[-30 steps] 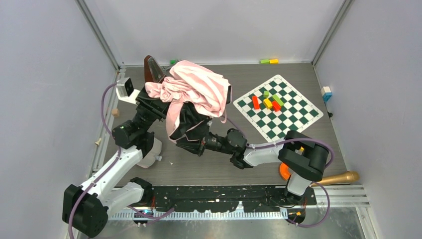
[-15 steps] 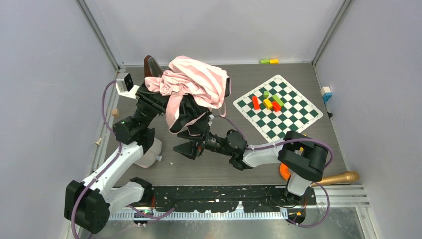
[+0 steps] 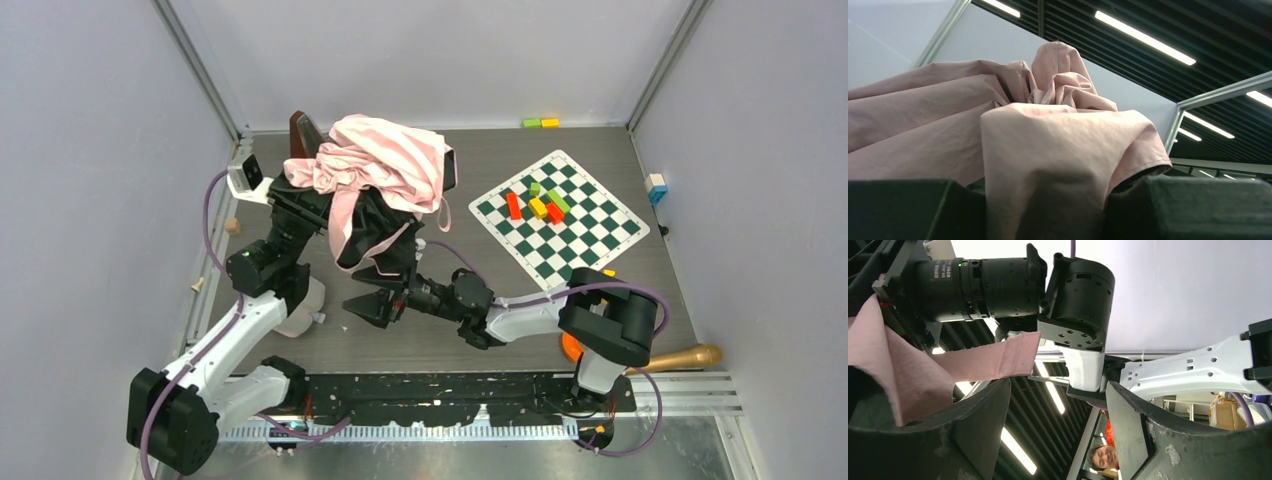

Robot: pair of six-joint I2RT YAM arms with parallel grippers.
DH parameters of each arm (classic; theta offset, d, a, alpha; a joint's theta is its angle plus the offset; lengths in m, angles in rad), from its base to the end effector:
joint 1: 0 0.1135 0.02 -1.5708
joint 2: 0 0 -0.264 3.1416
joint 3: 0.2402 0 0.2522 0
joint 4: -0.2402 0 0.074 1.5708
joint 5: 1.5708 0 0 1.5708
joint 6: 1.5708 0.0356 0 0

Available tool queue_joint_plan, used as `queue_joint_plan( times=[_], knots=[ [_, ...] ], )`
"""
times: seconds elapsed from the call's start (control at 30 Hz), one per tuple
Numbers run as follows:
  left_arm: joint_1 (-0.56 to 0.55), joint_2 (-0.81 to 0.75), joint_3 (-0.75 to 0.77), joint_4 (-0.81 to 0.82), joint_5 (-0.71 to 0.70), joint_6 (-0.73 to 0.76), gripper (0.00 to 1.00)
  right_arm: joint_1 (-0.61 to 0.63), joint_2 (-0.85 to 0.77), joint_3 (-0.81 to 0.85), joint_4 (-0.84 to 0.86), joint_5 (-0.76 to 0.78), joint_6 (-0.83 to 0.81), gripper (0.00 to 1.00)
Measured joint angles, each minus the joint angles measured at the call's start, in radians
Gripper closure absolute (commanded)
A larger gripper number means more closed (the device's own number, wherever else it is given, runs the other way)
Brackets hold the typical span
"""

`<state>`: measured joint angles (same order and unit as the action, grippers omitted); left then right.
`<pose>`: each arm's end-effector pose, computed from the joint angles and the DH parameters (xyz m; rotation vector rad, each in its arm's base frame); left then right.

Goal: Put away the umbrella

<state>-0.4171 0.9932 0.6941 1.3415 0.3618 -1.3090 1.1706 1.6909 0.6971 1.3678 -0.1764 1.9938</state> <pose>0.1610 -0.0851 0.4125 0.1072 0.7163 -1.7567 0.1256 0.3129 0.2429 -0.4779 -1.6458 -2.4909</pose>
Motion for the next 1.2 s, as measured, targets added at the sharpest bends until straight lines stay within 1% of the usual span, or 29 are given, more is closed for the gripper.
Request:
queue_joint_plan(
  times=[0.03, 0.1, 0.23, 0.3, 0.5, 0.7, 0.87, 1.03, 1.13, 1.2],
  knots=[
    [-0.002, 0.004, 0.0, 0.0, -0.006, 0.002, 1.0, -0.002, -0.007, 0.0, -0.007, 0.0, 0.0, 0.2],
    [-0.008, 0.017, 0.01, -0.001, 0.002, 0.01, 1.0, -0.001, -0.019, -0.001, -0.006, 0.009, 0.003, 0.18],
    [-0.013, 0.061, 0.081, -0.008, 0.037, 0.018, 1.0, 0.018, -0.023, 0.025, 0.005, 0.034, 0.025, 0.18],
    [-0.013, 0.053, 0.072, -0.004, 0.015, 0.028, 1.0, 0.018, -0.036, 0.034, -0.014, 0.036, 0.034, 0.18],
    [-0.019, 0.014, 0.02, -0.005, -0.026, 0.087, 1.0, 0.016, -0.043, 0.035, 0.021, 0.082, 0.068, 0.19],
    [-0.021, -0.005, 0.02, -0.014, -0.01, 0.129, 1.0, 0.031, -0.039, 0.042, 0.03, 0.116, 0.072, 0.21],
    [-0.021, -0.075, 0.005, 0.003, -0.002, 0.166, 1.0, 0.046, -0.035, 0.069, 0.03, 0.124, 0.072, 0.25],
    [-0.015, -0.07, 0.005, 0.017, 0.024, 0.167, 1.0, 0.052, -0.034, 0.071, 0.015, 0.121, 0.072, 0.28],
    [-0.01, -0.071, -0.002, 0.01, 0.028, 0.175, 1.0, 0.051, -0.034, 0.071, 0.001, 0.114, 0.072, 0.34],
    [-0.016, -0.077, -0.011, 0.008, 0.033, 0.193, 1.0, 0.053, -0.03, 0.073, -0.006, 0.113, 0.072, 0.33]
  ],
)
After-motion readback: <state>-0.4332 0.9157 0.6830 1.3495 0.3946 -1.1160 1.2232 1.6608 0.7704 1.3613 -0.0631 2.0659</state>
